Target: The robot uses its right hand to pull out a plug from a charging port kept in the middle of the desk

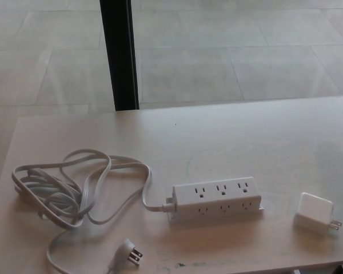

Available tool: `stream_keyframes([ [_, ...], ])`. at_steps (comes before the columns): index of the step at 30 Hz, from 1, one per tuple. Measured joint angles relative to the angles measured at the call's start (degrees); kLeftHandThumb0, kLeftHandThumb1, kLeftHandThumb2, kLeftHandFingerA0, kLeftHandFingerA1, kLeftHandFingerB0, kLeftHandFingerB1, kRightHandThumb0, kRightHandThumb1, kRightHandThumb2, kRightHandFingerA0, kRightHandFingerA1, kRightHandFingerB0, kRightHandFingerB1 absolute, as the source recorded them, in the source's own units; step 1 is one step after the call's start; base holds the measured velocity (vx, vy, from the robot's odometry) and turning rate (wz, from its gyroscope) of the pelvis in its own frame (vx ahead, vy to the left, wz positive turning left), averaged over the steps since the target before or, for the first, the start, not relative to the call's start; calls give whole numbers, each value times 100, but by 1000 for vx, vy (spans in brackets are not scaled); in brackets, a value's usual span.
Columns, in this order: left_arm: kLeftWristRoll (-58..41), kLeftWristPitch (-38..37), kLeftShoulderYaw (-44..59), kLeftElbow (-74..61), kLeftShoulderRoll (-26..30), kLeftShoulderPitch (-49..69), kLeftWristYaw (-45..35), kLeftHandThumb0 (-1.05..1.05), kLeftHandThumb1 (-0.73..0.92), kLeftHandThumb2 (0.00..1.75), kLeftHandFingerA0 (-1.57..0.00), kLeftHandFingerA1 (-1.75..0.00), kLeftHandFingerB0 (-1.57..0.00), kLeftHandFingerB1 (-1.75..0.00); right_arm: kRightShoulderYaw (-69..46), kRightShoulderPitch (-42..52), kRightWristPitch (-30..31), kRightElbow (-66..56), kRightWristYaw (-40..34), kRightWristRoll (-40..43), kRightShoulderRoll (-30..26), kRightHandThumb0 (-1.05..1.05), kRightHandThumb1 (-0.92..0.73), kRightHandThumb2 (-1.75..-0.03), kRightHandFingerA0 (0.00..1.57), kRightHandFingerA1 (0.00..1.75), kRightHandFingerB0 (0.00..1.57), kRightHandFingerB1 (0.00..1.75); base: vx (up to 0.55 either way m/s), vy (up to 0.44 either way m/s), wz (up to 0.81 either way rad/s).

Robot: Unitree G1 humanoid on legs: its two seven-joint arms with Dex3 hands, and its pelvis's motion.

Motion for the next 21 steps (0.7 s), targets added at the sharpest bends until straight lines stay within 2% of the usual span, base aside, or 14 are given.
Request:
stream_keyframes([
  [1, 0, 0, 0, 0, 0, 0, 0, -88, 92, 81, -76, -51, -54, -41, -154, 118, -13, 23, -13, 41, -3, -99, -51, -102, 130, 123, 6, 75, 0, 0, 0],
  [2, 0, 0, 0, 0, 0, 1, 0, -87, 92, 81, -73, -52, -53, -42, -316, 240, -23, 53, -28, 77, -4, -103, -69, -63, 130, 126, 3, 92, 0, 0, 0],
  [3, 0, 0, 0, 0, 0, -1, 0, -88, 92, 79, -76, -52, -55, -42, -464, 352, -36, 83, -43, 113, -4, -98, -52, -96, 130, 124, 12, 79, 0, 0, 0],
  [5, 0, 0, 1, 0, 0, 0, 0, -88, 92, 79, -76, -52, -55, -42, -732, 549, -53, 144, -75, 185, -4, -98, -52, -96, 130, 124, 12, 79, 0, 0, 0],
  [6, 0, 0, 2, 0, 0, 4, 0, -86, 92, 79, -74, -51, -56, -42, -998, 726, -65, 216, -103, 261, -3, -96, -72, -61, 128, 111, 0, 94, 0, 0, 0],
  [10, 0, 0, 1, 0, -1, 4, 0, -85, 92, 79, -76, -53, -56, -43, -1632, 1091, -82, 359, -189, 448, 13, -95, -74, -62, 119, 117, 0, 92, 0, 0, 0],
  [11, 0, 0, 1, 0, -1, 4, 0, -88, 92, 79, -75, -53, -55, -42, -1744, 1147, -83, 386, -209, 486, 20, -93, -57, -100, 101, 120, 8, 70, 0, 0, 0],
  [12, 0, 0, 1, 0, -1, 0, -1, -88, 92, 78, -76, -52, -55, -41, -1911, 1222, -88, 428, -239, 538, 34, -92, -58, -101, 87, 116, 7, 67, 0, 0, 0],
  [15, 0, 0, 1, 0, -1, 1, 0, -86, 92, 81, -74, -51, -53, -42, -2397, 1389, -91, 549, -335, 704, 140, -86, -57, -102, 111, 121, 4, 64, 0, 0, 0],
  [16, 0, 0, 1, 0, -1, 1, 0, -86, 92, 81, -74, -51, -53, -42, -2460, 1405, -91, 563, -348, 728, 161, -86, -57, -102, 111, 121, 4, 64, 0, 0, 0],
  [17, 0, 0, 1, 1, -1, 2, 0, -86, 92, 79, -75, -52, -54, -41, -2735, 1471, -90, 633, -410, 829, 259, -83, -78, -63, 97, 125, 0, 73, 0, 0, 0],
  [19, 0, 0, 2, 1, -1, 2, -1, -86, 92, 78, -78, -54, -57, -41, -2987, 1515, -89, 706, -462, 930, 350, -82, -78, -63, 96, 129, 0, 69, 0, 0, 0],
  [20, -1, 0, 2, 1, -1, 3, -1, -88, 92, 82, -76, -55, -53, -42, -3170, 1537, -86, 754, -507, 997, 414, -83, -60, -106, 93, 123, 0, 58, 0, 0, 0],
  [21, -1, 0, 2, 0, -1, 3, -1, -88, 92, 81, -74, -52, -53, -42, -3319, 1542, -86, 803, -543, 1062, 472, -83, -78, -68, 69, 138, 0, 63, 0, 0, 0],
])
